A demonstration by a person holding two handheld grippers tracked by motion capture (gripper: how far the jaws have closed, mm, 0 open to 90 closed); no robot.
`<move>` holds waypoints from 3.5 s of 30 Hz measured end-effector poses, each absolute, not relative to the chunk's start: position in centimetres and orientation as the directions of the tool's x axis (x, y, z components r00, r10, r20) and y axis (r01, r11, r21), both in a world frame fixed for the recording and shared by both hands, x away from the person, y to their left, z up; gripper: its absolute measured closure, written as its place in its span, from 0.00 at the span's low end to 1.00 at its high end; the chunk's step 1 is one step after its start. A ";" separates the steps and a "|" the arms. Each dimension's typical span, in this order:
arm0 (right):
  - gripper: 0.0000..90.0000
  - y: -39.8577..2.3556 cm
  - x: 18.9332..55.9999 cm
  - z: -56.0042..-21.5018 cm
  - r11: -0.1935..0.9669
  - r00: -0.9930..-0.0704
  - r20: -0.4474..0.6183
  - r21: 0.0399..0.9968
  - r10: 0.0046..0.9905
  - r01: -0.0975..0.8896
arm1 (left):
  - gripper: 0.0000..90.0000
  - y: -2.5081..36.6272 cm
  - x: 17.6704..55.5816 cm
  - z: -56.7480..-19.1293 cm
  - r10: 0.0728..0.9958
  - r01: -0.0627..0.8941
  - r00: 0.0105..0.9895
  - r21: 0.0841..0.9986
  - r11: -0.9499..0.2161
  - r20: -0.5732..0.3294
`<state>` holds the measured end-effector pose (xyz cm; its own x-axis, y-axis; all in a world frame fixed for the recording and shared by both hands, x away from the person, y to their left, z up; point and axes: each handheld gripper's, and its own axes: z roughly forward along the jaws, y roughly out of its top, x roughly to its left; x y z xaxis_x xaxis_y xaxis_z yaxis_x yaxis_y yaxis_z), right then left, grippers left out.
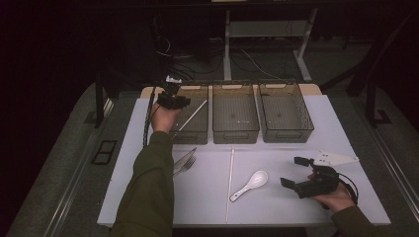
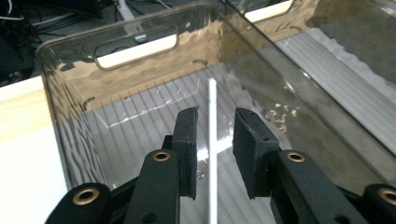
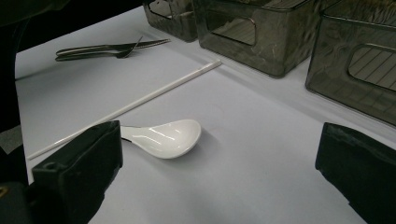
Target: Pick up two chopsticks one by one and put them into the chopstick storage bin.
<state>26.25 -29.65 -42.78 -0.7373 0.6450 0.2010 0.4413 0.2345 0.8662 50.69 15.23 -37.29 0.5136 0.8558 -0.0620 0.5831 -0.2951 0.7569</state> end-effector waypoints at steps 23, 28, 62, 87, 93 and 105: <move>0.01 -29.6 26.2 -42.8 0.236 -0.733 0.201 0.863 0.650 0.447 | 0.46 13.4 43.3 -33.7 0.752 0.484 0.655 0.804 -0.346 -0.072; 0.01 -29.6 26.2 -42.8 0.237 -0.731 0.199 0.863 0.652 0.446 | 0.46 12.6 40.5 -34.4 0.727 0.479 0.683 0.791 -0.382 -0.062; 0.01 -29.6 26.2 -42.8 0.237 -0.729 0.197 0.863 0.655 0.446 | 0.98 6.7 26.7 -41.6 0.448 0.379 0.888 0.717 -0.585 -0.103; 0.01 -29.5 26.1 -42.8 0.241 -0.730 0.194 0.862 0.656 0.445 | 0.98 4.4 23.1 -44.1 0.350 0.378 0.920 0.631 -0.678 -0.176; 0.01 -29.5 26.1 -42.8 0.240 -0.729 0.194 0.863 0.656 0.445 | 0.98 5.1 23.3 -43.9 0.353 0.377 0.921 0.609 -0.698 -0.166; 0.01 -29.5 26.1 -42.8 0.241 -0.730 0.194 0.862 0.656 0.445 | 0.94 6.0 23.8 -43.2 0.413 0.417 0.896 0.631 -0.654 -0.164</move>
